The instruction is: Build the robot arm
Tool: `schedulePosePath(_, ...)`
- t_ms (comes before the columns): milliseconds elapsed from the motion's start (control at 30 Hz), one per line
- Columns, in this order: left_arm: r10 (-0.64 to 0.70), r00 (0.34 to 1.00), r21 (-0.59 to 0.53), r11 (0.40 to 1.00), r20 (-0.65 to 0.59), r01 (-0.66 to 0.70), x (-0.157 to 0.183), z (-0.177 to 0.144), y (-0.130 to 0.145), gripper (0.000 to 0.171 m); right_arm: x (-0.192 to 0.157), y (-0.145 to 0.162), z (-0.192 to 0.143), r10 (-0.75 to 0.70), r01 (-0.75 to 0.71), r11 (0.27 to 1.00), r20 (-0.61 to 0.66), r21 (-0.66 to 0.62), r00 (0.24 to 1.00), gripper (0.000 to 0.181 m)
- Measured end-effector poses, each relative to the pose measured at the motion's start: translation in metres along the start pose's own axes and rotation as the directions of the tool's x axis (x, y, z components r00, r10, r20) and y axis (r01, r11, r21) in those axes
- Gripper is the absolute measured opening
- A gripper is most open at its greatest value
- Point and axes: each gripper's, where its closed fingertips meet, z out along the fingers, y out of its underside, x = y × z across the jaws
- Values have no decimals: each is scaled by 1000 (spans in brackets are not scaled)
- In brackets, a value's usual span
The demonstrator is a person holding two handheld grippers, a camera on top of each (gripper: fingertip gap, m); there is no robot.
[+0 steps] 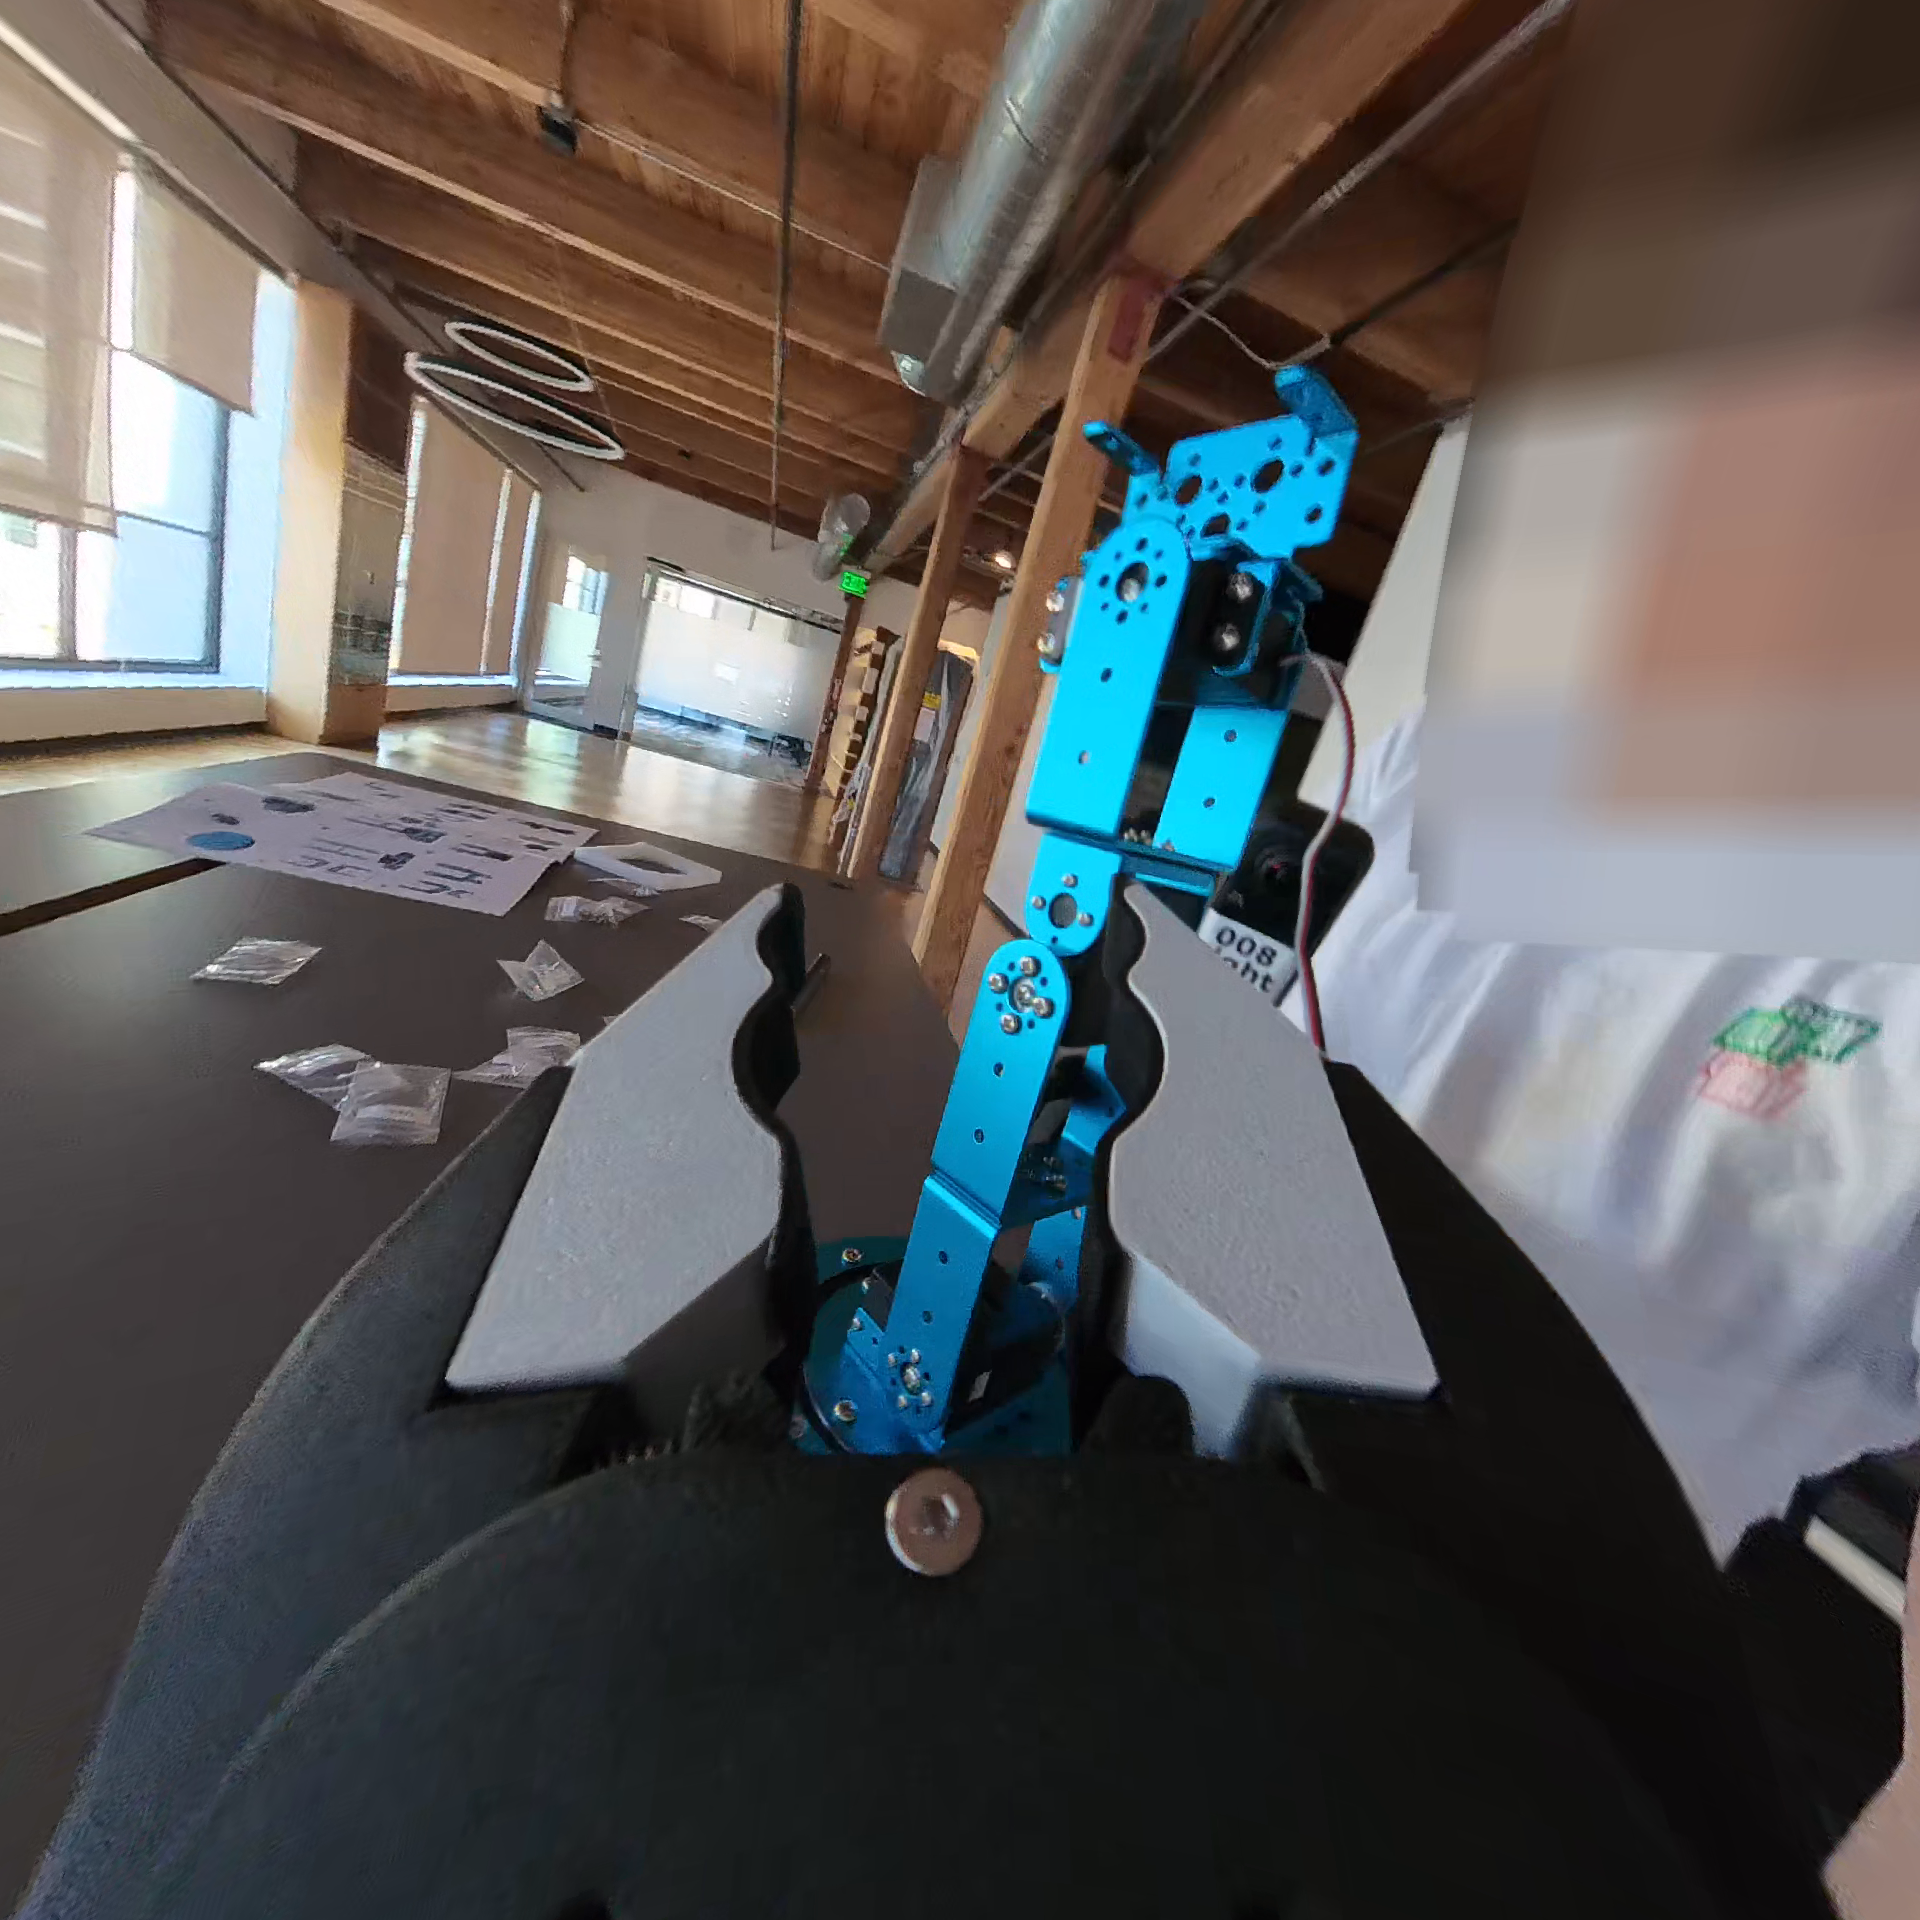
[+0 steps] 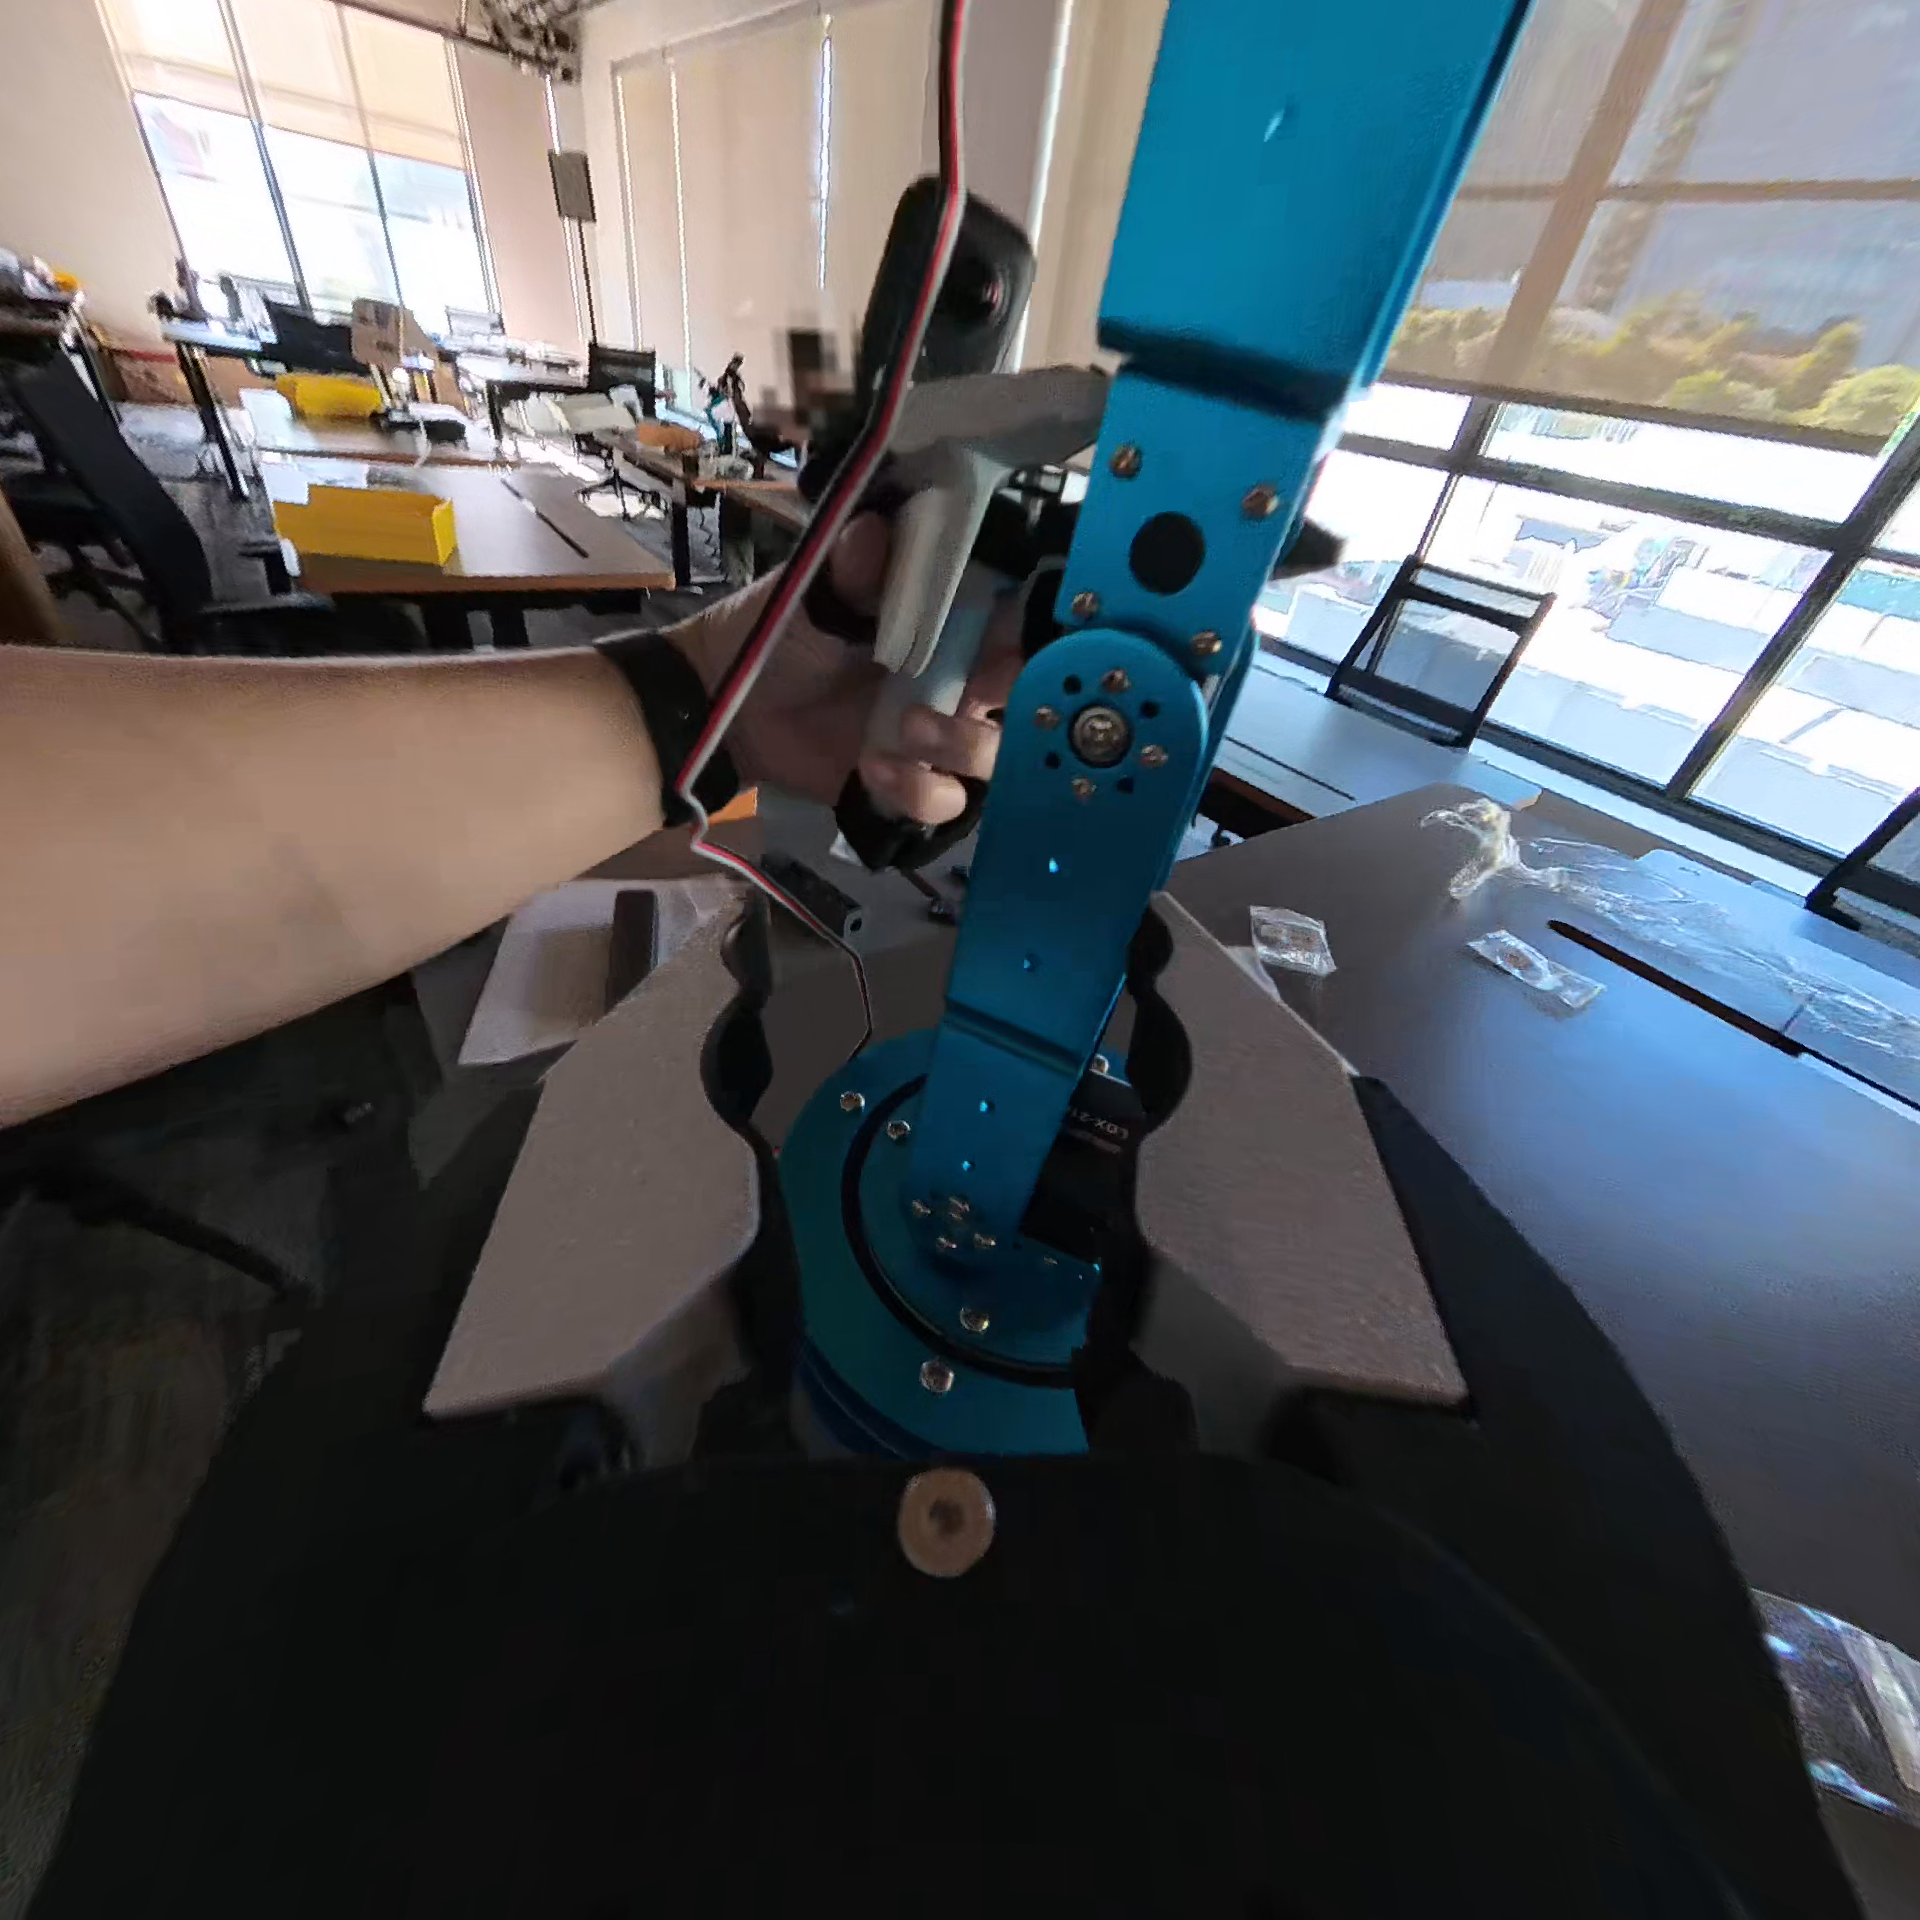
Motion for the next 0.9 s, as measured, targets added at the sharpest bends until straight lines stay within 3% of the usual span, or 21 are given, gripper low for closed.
schedulePosePath(233,12,993,-96,995,-116,-24,-7,8,22,54,14,3,2,-33,33,999,-5,24,999,33)
schedulePosePath(367,-43,979,-122,992,-198,19,-13,15,30,52,16,4,4,-49,49,999,17,-8,999,33)
schedulePosePath(467,-75,964,-137,990,-255,41,-7,17,35,37,15,4,3,-87,88,996,30,-27,996,31)
schedulePosePath(700,-72,955,-105,994,-288,43,1,17,34,22,16,5,1,-107,110,993,54,-44,993,30)
schedulePosePath(900,-94,952,-55,995,-291,81,1,19,33,25,18,6,-1,-114,117,992,69,-39,991,35)
